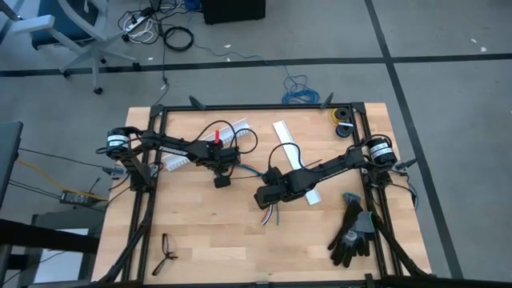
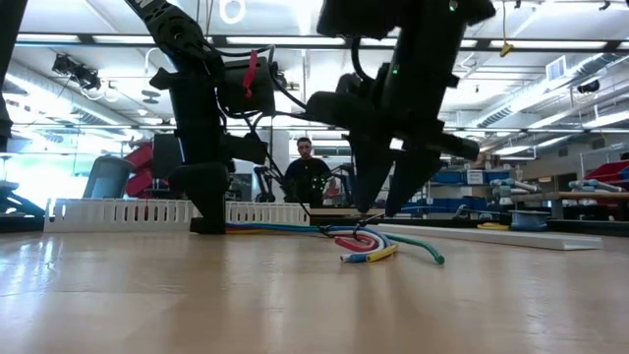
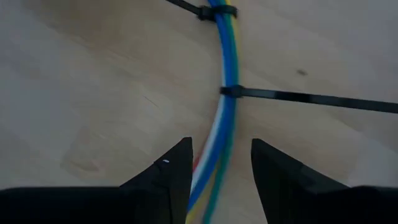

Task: Ziptie cables
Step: Put the ziptied cables into the white cable duct

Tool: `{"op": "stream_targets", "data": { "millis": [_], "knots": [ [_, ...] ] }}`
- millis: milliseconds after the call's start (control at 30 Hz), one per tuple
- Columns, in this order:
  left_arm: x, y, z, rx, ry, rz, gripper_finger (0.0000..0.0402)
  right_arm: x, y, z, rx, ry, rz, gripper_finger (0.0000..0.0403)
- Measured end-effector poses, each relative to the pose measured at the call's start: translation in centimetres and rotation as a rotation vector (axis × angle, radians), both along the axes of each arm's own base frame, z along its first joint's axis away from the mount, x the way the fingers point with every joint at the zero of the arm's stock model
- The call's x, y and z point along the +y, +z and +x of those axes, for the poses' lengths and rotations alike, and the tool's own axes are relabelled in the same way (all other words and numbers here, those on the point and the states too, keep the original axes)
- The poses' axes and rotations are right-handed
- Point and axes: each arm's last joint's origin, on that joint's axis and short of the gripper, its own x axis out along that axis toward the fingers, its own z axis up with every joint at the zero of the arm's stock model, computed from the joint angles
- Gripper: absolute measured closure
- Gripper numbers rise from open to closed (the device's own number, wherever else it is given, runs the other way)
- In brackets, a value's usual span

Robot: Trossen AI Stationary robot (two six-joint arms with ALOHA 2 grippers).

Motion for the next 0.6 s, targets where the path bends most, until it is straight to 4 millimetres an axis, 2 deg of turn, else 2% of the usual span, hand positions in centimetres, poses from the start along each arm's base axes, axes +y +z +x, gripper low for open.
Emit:
{"op": "stream_targets", "data": {
  "millis": [100,333,600],
  "knots": [
    [0.0,0.0,0.0,-0.003,0.001,0.004,0.0373,0.1,-0.3,0.3,-0.044,-0.001,0.014,0.0252],
    [0.0,0.1,0.2,-0.021,0.009,0.008,0.0374,-0.1,-2.8,0.7,0.015,0.014,0.019,0.0253],
    [0.1,0.2,0.2,-0.02,0.028,0.032,0.0374,-0.1,-4.0,0.9,0.053,-0.037,0.091,0.026]
  ]
}}
